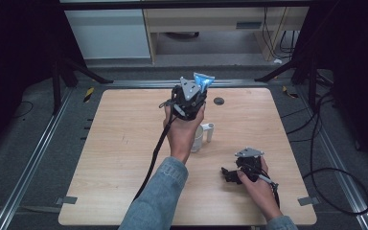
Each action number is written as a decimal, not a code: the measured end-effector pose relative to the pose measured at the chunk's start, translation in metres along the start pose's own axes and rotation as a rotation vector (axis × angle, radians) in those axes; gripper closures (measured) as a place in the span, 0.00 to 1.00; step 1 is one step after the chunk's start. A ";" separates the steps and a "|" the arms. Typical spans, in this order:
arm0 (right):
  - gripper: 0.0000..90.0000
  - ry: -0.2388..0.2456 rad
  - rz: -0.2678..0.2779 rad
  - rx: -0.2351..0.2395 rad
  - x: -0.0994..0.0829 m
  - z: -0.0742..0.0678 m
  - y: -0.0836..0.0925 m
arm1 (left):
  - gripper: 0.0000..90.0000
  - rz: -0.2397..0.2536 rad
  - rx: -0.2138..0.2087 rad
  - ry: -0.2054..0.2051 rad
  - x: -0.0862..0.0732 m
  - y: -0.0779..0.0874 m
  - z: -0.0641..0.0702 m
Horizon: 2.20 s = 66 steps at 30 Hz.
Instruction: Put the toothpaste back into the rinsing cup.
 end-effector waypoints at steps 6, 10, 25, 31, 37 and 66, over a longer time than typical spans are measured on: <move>0.00 0.001 0.000 0.001 0.000 0.000 0.000 | 0.81 0.026 0.015 0.002 -0.001 0.003 0.003; 0.00 0.001 0.000 0.001 0.000 0.000 0.000 | 0.81 0.044 0.012 0.003 0.000 0.004 0.008; 0.00 0.003 0.000 0.002 0.000 0.000 0.000 | 0.81 0.075 0.043 0.059 -0.014 0.011 0.003; 0.00 0.001 0.000 0.002 0.000 0.000 0.000 | 0.81 0.075 0.056 0.053 -0.017 0.012 0.002; 0.00 0.002 -0.001 0.002 0.000 0.000 0.000 | 0.81 0.081 0.059 0.055 -0.021 0.015 0.002; 0.00 0.003 0.000 0.001 0.000 0.000 0.000 | 0.81 0.094 0.051 0.089 -0.041 0.010 0.003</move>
Point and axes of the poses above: each handheld gripper's, and its own axes: y roughly backward along the jaws, x roughly out of its top, z roughly to its right, the point moved 6 cm from there along -y, roughly forward along the jaws, and after that the axes turned 3 degrees about -x, right-handed, at the moved point
